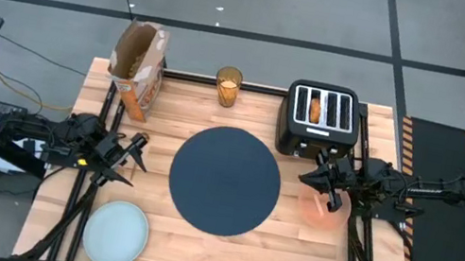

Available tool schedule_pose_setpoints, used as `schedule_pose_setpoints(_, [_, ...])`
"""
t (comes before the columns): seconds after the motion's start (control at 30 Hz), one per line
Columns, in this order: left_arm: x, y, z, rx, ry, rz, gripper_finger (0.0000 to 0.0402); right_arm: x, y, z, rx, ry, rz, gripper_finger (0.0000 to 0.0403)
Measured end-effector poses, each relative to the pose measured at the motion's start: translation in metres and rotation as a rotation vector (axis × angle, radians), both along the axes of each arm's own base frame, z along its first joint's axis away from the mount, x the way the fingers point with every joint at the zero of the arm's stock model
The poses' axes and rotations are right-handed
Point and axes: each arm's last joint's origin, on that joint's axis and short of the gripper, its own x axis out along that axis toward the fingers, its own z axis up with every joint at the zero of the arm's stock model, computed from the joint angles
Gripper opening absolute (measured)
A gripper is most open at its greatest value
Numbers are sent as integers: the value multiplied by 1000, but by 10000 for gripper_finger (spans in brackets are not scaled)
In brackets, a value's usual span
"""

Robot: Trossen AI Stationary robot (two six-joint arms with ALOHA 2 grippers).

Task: Arrange a breakfast setting

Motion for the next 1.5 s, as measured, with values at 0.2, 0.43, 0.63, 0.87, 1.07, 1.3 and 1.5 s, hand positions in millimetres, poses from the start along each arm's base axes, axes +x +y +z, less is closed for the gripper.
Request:
schedule_pose_setpoints(0.2, [0,0,0,0,0,0,244,0,0,0,0,0,0,26])
schedule_pose_setpoints(0.43, [0,0,0,0,0,0,244,0,0,0,0,0,0,26])
schedule_pose_setpoints(0.63, [0,0,0,0,0,0,244,0,0,0,0,0,0,26])
schedule_pose_setpoints(0.87, [0,0,0,0,0,0,244,0,0,0,0,0,0,26])
schedule_pose_setpoints(1.07, [0,0,0,0,0,0,244,-2,-2,11,-7,-119,-65,26])
schedule_pose_setpoints(1.3, [0,0,0,0,0,0,244,-4,0,19,23,-200,2,26])
schedule_pose_setpoints(1.5, [0,0,0,0,0,0,244,-8,5,27,7,-287,136,18])
